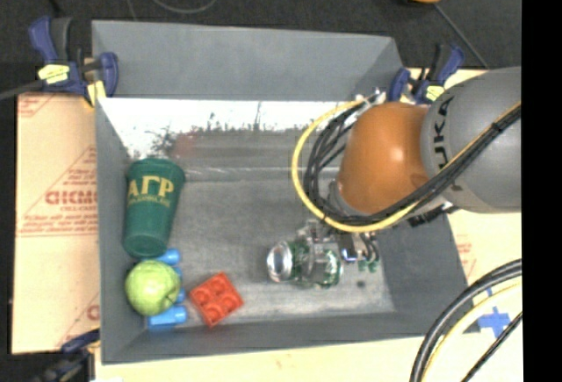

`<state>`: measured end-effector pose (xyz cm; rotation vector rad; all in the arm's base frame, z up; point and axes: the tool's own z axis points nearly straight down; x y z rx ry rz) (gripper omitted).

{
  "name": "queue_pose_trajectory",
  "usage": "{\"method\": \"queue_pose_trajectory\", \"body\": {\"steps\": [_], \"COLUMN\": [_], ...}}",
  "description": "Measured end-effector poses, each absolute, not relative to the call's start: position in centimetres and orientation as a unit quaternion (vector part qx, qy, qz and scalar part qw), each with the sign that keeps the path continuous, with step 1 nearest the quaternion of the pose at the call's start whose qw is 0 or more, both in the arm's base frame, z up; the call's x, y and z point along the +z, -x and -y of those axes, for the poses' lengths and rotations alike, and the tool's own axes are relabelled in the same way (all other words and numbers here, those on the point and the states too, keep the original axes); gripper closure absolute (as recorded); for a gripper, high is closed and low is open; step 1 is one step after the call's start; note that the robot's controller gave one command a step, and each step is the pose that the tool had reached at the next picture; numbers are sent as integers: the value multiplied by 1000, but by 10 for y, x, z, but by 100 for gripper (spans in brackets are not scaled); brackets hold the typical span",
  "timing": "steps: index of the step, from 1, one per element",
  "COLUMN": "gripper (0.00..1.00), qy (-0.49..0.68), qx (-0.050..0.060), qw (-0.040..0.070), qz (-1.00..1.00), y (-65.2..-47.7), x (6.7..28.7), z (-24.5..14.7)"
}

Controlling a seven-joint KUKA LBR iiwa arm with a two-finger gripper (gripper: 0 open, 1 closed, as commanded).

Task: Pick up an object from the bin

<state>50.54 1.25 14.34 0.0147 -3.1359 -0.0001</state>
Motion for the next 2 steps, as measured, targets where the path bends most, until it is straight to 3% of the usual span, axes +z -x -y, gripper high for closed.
{"method": "queue_pose_trajectory", "body": {"steps": [1, 2], "gripper": [100, 100], "qy": [-4, -4], "qx": [0, 0], "qw": [-1, -1], "qz": [1000, 1000], "y": [-507, -507], "x": [148, 148], "z": [-13, -13]}}
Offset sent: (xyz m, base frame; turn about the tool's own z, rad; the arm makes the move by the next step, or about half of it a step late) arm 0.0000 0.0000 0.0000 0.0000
